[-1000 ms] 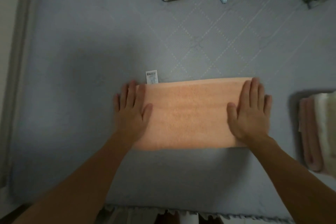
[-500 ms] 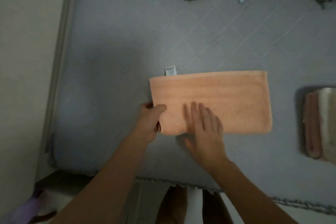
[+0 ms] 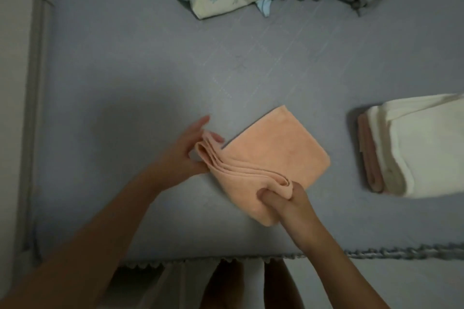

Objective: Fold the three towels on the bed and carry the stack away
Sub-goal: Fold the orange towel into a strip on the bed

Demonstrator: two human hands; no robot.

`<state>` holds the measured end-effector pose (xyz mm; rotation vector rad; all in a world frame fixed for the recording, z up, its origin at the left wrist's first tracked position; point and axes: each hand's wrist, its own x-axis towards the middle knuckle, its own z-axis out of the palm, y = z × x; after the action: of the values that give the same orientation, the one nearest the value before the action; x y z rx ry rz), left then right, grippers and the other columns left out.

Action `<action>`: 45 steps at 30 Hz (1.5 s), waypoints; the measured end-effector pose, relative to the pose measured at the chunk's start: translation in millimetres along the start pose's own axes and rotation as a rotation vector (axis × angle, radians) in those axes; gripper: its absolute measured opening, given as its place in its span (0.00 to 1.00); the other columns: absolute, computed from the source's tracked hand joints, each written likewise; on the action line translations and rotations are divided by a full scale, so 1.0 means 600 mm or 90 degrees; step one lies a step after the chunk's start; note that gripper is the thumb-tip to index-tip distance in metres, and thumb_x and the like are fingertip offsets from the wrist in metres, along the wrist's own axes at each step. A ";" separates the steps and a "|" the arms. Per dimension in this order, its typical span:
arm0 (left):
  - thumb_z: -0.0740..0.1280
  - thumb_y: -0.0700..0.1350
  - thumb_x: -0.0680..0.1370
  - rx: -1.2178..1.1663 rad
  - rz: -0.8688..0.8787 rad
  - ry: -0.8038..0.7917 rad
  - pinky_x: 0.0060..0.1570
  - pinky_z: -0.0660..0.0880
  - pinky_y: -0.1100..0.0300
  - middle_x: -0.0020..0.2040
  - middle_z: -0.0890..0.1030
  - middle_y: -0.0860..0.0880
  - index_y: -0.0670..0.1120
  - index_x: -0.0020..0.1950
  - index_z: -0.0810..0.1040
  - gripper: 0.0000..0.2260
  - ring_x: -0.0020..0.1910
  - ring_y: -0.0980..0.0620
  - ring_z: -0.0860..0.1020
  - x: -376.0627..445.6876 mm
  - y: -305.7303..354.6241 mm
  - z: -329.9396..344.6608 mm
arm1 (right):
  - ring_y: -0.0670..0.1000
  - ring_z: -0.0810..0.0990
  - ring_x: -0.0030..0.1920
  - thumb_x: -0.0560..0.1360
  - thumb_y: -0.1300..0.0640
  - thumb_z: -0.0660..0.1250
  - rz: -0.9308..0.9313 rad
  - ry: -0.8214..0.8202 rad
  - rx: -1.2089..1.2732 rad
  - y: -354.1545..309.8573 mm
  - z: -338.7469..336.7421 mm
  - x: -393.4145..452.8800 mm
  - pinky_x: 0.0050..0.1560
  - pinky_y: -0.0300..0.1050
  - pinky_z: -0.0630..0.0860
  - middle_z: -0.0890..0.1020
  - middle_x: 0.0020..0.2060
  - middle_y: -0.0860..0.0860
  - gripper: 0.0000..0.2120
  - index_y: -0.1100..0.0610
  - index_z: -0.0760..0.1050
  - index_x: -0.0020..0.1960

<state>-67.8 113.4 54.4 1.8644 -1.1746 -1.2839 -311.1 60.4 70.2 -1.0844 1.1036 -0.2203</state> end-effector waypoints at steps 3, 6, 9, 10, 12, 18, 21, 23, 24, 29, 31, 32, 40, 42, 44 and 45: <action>0.76 0.39 0.70 -0.045 0.030 -0.233 0.64 0.73 0.58 0.65 0.80 0.50 0.48 0.61 0.81 0.20 0.65 0.53 0.77 0.012 0.023 -0.004 | 0.44 0.84 0.51 0.72 0.63 0.70 0.065 0.038 0.051 0.016 -0.068 -0.012 0.50 0.38 0.78 0.86 0.49 0.44 0.11 0.51 0.82 0.52; 0.72 0.42 0.75 -0.126 -0.011 -0.340 0.59 0.76 0.59 0.62 0.82 0.53 0.50 0.64 0.79 0.18 0.62 0.54 0.79 0.014 0.044 0.034 | 0.45 0.84 0.49 0.75 0.63 0.69 0.080 0.152 0.077 0.051 -0.120 -0.016 0.45 0.38 0.79 0.86 0.47 0.44 0.11 0.50 0.81 0.52; 0.66 0.57 0.74 -0.044 -0.089 -0.188 0.48 0.78 0.46 0.48 0.85 0.47 0.46 0.56 0.80 0.18 0.47 0.52 0.81 0.049 0.046 0.104 | 0.44 0.83 0.46 0.74 0.57 0.70 0.109 0.294 0.041 0.092 -0.138 -0.001 0.44 0.42 0.79 0.85 0.44 0.43 0.08 0.45 0.79 0.49; 0.64 0.60 0.73 0.021 -0.087 -0.124 0.41 0.76 0.48 0.41 0.83 0.49 0.47 0.50 0.79 0.18 0.40 0.56 0.78 0.070 0.044 0.126 | 0.44 0.83 0.46 0.74 0.55 0.70 0.117 0.329 0.022 0.103 -0.140 0.009 0.45 0.44 0.78 0.84 0.43 0.42 0.07 0.44 0.78 0.48; 0.62 0.59 0.75 0.092 -0.084 -0.020 0.34 0.70 0.57 0.34 0.78 0.55 0.50 0.43 0.77 0.14 0.34 0.61 0.73 0.119 0.033 0.162 | 0.44 0.81 0.43 0.73 0.52 0.69 0.119 0.388 -0.033 0.119 -0.146 0.038 0.42 0.43 0.76 0.82 0.41 0.41 0.03 0.44 0.76 0.43; 0.61 0.56 0.79 0.226 -0.131 0.149 0.30 0.64 0.67 0.32 0.76 0.55 0.48 0.40 0.75 0.14 0.36 0.54 0.74 0.188 -0.025 0.219 | 0.55 0.76 0.39 0.74 0.48 0.66 0.160 0.471 -0.191 0.149 -0.150 0.113 0.40 0.47 0.70 0.78 0.36 0.52 0.12 0.57 0.73 0.43; 0.63 0.56 0.77 0.209 -0.113 0.188 0.34 0.68 0.58 0.36 0.78 0.53 0.49 0.42 0.76 0.12 0.39 0.50 0.77 0.184 -0.024 0.229 | 0.56 0.77 0.41 0.75 0.48 0.65 0.150 0.502 -0.158 0.158 -0.143 0.103 0.43 0.49 0.73 0.79 0.40 0.54 0.11 0.56 0.72 0.45; 0.66 0.53 0.76 0.197 -0.085 0.236 0.47 0.74 0.54 0.49 0.80 0.49 0.49 0.52 0.78 0.09 0.48 0.49 0.78 0.180 -0.022 0.228 | 0.52 0.78 0.42 0.76 0.46 0.64 0.161 0.509 -0.111 0.166 -0.140 0.088 0.43 0.48 0.73 0.78 0.41 0.49 0.11 0.54 0.71 0.48; 0.68 0.51 0.76 0.203 -0.069 0.254 0.54 0.74 0.53 0.55 0.78 0.48 0.49 0.58 0.76 0.13 0.53 0.49 0.77 0.175 -0.022 0.226 | 0.51 0.78 0.43 0.77 0.44 0.63 0.184 0.503 -0.082 0.172 -0.139 0.080 0.45 0.47 0.73 0.77 0.41 0.47 0.12 0.53 0.70 0.51; 0.70 0.59 0.72 0.171 -0.243 0.186 0.54 0.74 0.53 0.57 0.78 0.48 0.47 0.62 0.74 0.24 0.54 0.48 0.78 0.138 -0.045 0.229 | 0.48 0.74 0.42 0.76 0.37 0.60 0.285 0.407 -0.028 0.205 -0.111 0.054 0.47 0.46 0.68 0.74 0.40 0.41 0.16 0.49 0.68 0.53; 0.70 0.59 0.72 0.106 -0.292 0.162 0.48 0.73 0.56 0.52 0.81 0.49 0.45 0.58 0.77 0.22 0.52 0.47 0.80 0.123 -0.057 0.225 | 0.46 0.75 0.42 0.76 0.38 0.61 0.294 0.391 -0.001 0.206 -0.105 0.054 0.46 0.46 0.68 0.75 0.41 0.42 0.16 0.49 0.69 0.53; 0.70 0.59 0.73 0.075 -0.313 0.137 0.46 0.73 0.56 0.51 0.82 0.49 0.45 0.57 0.79 0.20 0.51 0.48 0.81 0.115 -0.063 0.221 | 0.47 0.76 0.42 0.76 0.39 0.62 0.293 0.388 0.008 0.203 -0.106 0.054 0.45 0.46 0.68 0.76 0.41 0.43 0.16 0.51 0.70 0.51; 0.60 0.63 0.78 -0.173 -0.373 0.131 0.56 0.77 0.50 0.50 0.82 0.53 0.53 0.52 0.80 0.17 0.54 0.50 0.79 0.058 0.030 0.242 | 0.48 0.80 0.45 0.76 0.39 0.62 0.233 0.239 -0.050 0.073 -0.200 0.018 0.48 0.50 0.75 0.81 0.44 0.48 0.16 0.51 0.77 0.47; 0.56 0.64 0.79 -0.245 -0.343 0.169 0.58 0.76 0.48 0.54 0.82 0.52 0.54 0.57 0.79 0.19 0.56 0.51 0.79 0.048 0.092 0.268 | 0.43 0.80 0.46 0.74 0.41 0.65 0.163 0.201 -0.058 0.013 -0.258 -0.009 0.44 0.42 0.74 0.82 0.47 0.45 0.13 0.49 0.77 0.52; 0.55 0.65 0.79 -0.323 -0.309 0.195 0.63 0.74 0.45 0.59 0.81 0.53 0.56 0.61 0.76 0.20 0.59 0.52 0.79 0.046 0.163 0.306 | 0.38 0.80 0.45 0.74 0.45 0.68 0.074 0.191 -0.080 -0.047 -0.331 -0.039 0.43 0.35 0.73 0.82 0.48 0.43 0.11 0.47 0.78 0.55; 0.56 0.67 0.78 -0.368 -0.280 0.197 0.63 0.74 0.45 0.60 0.80 0.54 0.58 0.61 0.76 0.20 0.60 0.53 0.79 0.049 0.201 0.327 | 0.38 0.80 0.45 0.74 0.46 0.67 0.037 0.197 -0.100 -0.076 -0.369 -0.053 0.44 0.36 0.73 0.83 0.48 0.43 0.12 0.47 0.78 0.57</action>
<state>-286.7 37.3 70.5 1.8233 -0.1941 -1.3119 -488.5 -74.5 119.4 -1.1812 1.4467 -0.2644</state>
